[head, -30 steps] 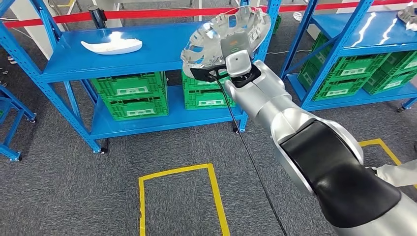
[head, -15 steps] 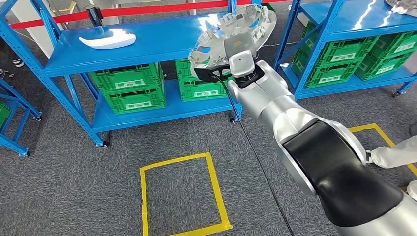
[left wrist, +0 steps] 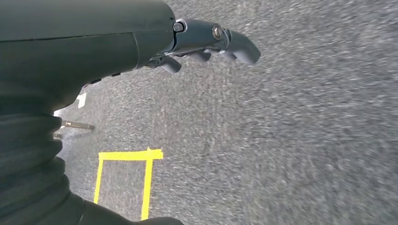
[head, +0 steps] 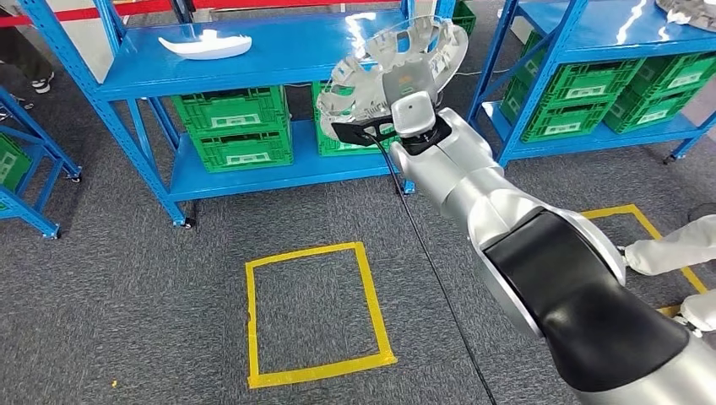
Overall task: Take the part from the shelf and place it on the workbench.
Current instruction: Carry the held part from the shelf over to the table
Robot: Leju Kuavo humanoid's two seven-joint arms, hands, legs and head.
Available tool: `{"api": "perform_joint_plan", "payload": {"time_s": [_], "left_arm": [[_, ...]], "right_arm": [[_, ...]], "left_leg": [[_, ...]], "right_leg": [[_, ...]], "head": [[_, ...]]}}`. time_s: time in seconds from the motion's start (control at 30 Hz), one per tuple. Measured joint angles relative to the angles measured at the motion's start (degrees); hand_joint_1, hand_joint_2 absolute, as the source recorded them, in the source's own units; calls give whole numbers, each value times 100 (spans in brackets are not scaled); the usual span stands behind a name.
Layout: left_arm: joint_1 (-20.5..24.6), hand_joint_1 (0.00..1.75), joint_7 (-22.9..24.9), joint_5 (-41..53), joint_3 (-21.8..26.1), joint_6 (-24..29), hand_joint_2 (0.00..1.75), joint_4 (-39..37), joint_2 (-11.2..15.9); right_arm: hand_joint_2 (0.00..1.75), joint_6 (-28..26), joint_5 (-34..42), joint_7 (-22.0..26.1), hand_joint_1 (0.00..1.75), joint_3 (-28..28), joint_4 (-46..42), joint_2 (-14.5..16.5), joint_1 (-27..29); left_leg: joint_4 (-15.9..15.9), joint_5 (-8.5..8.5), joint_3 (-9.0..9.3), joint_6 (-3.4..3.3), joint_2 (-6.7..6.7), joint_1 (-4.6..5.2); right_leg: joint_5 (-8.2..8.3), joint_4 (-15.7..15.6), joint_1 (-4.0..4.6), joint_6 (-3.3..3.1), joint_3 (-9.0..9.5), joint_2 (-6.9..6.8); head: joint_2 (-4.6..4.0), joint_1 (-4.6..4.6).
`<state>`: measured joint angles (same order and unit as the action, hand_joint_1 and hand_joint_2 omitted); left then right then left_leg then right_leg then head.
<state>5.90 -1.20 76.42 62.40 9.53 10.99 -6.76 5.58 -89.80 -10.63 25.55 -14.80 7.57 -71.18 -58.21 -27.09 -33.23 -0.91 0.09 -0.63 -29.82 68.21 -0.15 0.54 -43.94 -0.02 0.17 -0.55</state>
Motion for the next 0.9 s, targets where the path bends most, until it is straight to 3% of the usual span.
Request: {"api": "perform_joint_plan", "payload": {"time_s": [0.03, 0.07, 0.1, 0.13, 0.17, 0.2, 0.27, 0.3, 0.37, 0.4, 0.47, 0.53, 0.57, 0.6, 0.63, 0.67, 0.7, 0.77, 0.83, 0.9], "left_arm": [[0, 0, 0, 1, 0, 0, 175, 1, 1], [0, 0, 0, 2, 0, 0, 175, 1, 1], [1, 0, 0, 3, 0, 0, 175, 1, 1], [1, 0, 0, 3, 0, 0, 175, 1, 0], [2, 0, 0, 3, 0, 0, 175, 1, -2], [3, 0, 0, 3, 0, 0, 175, 1, -5], [5, 0, -1, 5, 0, 0, 175, 1, -9], [6, 0, -1, 9, 0, -1, 175, 1, -8], [4, 0, -2, 23, 0, -2, 175, 0, -2], [1, 0, -1, 31, 0, -6, 175, -2, 0], [-2, 0, 2, 46, 0, -14, 175, -6, 5], [10, 0, 3, 65, 0, -19, 175, -7, 11], [20, 0, 3, 82, 0, -24, 175, -5, 16], [28, 0, 3, 100, 0, -33, 175, -5, 20], [37, 0, 5, 124, -1, -44, 175, -4, 21], [49, 0, 18, 152, -4, -62, 175, -3, 22], [69, 0, 36, 181, -8, -82, 175, -2, 25], [118, 0, 81, 238, -17, -119, 175, 3, 30], [159, 0, 103, 278, -22, -153, 175, 7, 34], [189, 0, 115, 308, -28, -193, 175, 5, 30]], "right_arm": [[175, 1, 0, 1, 175, 0, 0, -2, 9], [175, 1, 0, 1, 175, 0, 0, -3, 19], [175, 1, 0, 1, 175, 0, 0, -3, 27], [175, 1, 0, 1, 175, 0, 0, -3, 32], [175, 1, 0, 1, 175, 0, -1, -3, 32], [175, 1, -1, 1, 175, 0, -4, -2, 29], [175, 2, -1, -1, 175, 0, -10, 2, 26], [175, 2, -1, -1, 175, 0, -12, 3, 24], [175, 4, -2, -3, 175, 0, -7, 3, 26], [175, 4, -2, -3, 175, 0, -5, 2, 26], [175, 6, -2, -3, 175, 0, -3, -1, 26], [175, 8, 1, -5, 175, 0, -3, -7, 26], [175, 9, 4, -8, 175, 0, -2, -17, 27], [175, 11, 9, -10, 175, 0, -2, -34, 27], [175, 13, 16, -13, 175, -1, -2, -59, 28], [175, 15, 23, -16, 175, -3, -3, -93, 27], [175, 16, 29, -21, 175, -7, -3, -131, 25], [175, 17, 36, -33, 175, -23, -5, -213, 21], [175, 17, 37, -41, 175, -43, -5, -296, 19], [175, 18, 38, -46, 175, -55, -4, -389, 21]], "left_leg": [[-6, 70, -92, 0, 0, 0], [-14, 138, -180, 2, 0, 1], [-25, 201, -269, 9, 1, 1], [-39, 260, -354, 20, 1, 1], [-56, 314, -427, 35, 1, 0], [-75, 362, -495, 58, -2, 9], [-81, 469, -571, 120, -5, 21], [-64, 530, -592, 155, -5, 24], [-22, 618, -631, 224, -10, 17], [-68, 537, -675, 254, -13, 16], [-468, 81, -813, 301, -15, 7], [-1219, -431, -967, 331, -12, 4], [-1534, -523, -993, 339, -12, 4], [-1702, -487, -949, 340, -12, 5], [-1650, -350, -801, 332, -13, 5], [-1389, -198, -556, 315, -14, 6], [-1002, -151, -251, 293, -18, 12], [-267, -255, 226, 243, -35, 43], [-3, -309, 308, 195, -50, 82], [43, -178, 225, 119, -31, 57]], "right_leg": [[-186, 404, -7, 15, -64, 0], [-232, 703, -11, 23, -79, 0], [-147, 827, -14, 22, -11, -1], [7, 734, -16, 13, 160, -1], [127, 442, -15, -6, 433, -1], [140, 8, -6, -33, 780, 2], [-15, -761, 20, -97, 1306, 9], [-82, -957, 35, -124, 1404, 14], [-9, -1029, 23, -182, 1350, 3], [52, -1045, 10, -221, 1304, -7], [192, -1064, -11, -287, 1181, -23], [320, -1045, 0, -311, 1013, -14], [383, -1029, 5, -311, 920, -11], [443, -1010, 10, -307, 826, -9], [498, -987, 13, -298, 735, -8], [548, -960, 14, -283, 652, -7], [593, -936, 20, -262, 580, -8], [689, -917, 24, -214, 487, -27], [819, -962, 14, -165, 444, -45], [827, -970, 8, -105, 377, -32]], "head": [[0, 0], [0, 1], [0, 0], [0, 1], [0, 1], [0, 1], [0, 4], [0, 5], [0, 3], [0, 8], [0, 20], [0, 30], [0, 29], [0, 29], [0, 29], [0, 29], [0, 29], [0, 26], [0, 25], [0, 27]]}}
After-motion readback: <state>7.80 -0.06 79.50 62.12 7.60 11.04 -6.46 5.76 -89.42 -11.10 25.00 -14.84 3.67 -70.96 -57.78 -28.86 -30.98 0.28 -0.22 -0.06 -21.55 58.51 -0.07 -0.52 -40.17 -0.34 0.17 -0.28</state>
